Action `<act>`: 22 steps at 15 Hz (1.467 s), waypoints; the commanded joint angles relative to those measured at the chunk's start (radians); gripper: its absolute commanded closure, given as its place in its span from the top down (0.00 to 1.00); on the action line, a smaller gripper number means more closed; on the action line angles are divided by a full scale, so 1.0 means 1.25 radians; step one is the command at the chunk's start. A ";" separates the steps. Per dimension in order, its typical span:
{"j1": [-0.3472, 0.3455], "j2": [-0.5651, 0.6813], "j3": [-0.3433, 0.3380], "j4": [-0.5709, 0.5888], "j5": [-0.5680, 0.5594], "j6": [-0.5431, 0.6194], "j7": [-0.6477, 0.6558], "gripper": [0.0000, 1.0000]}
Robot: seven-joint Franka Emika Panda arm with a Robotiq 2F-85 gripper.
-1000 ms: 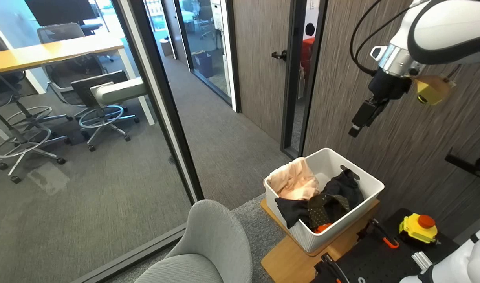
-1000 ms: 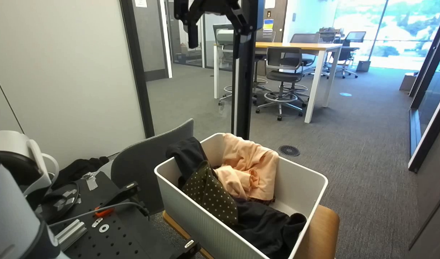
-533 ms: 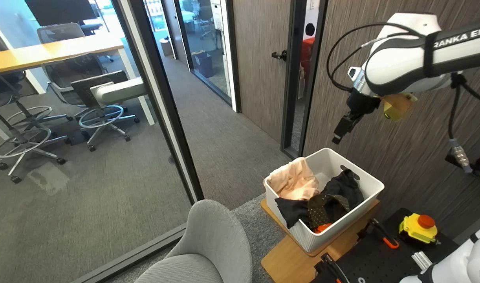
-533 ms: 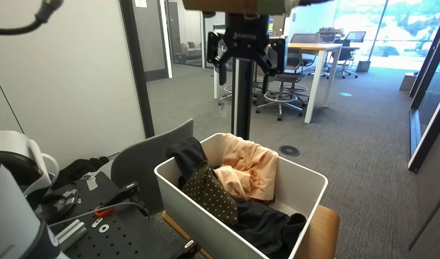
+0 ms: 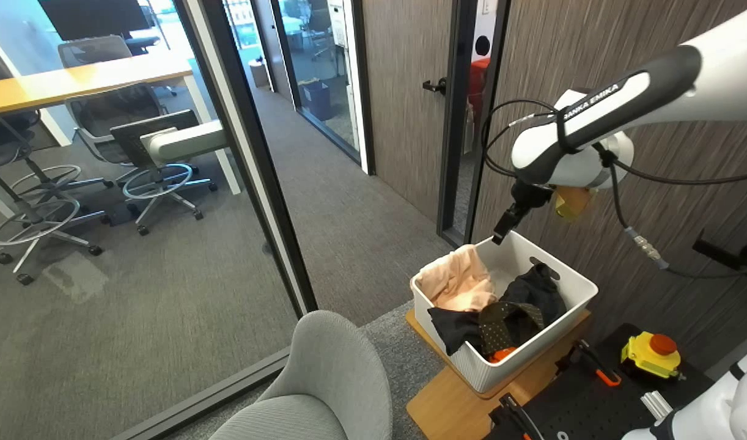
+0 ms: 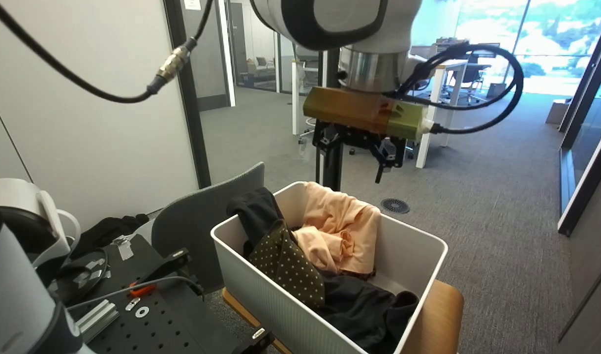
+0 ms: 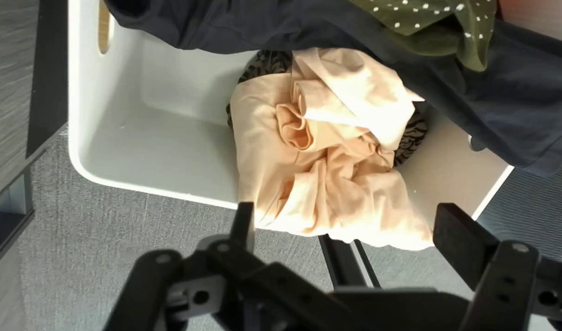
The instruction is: Remove the shirt from the white bin and hang it on the chair
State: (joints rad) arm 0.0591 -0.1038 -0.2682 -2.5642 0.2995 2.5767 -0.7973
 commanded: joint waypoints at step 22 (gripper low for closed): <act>-0.295 0.588 0.286 0.433 0.140 -0.107 -0.163 1.00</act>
State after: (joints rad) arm -0.2677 0.5971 0.0403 -2.0807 0.4835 2.4852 -1.0031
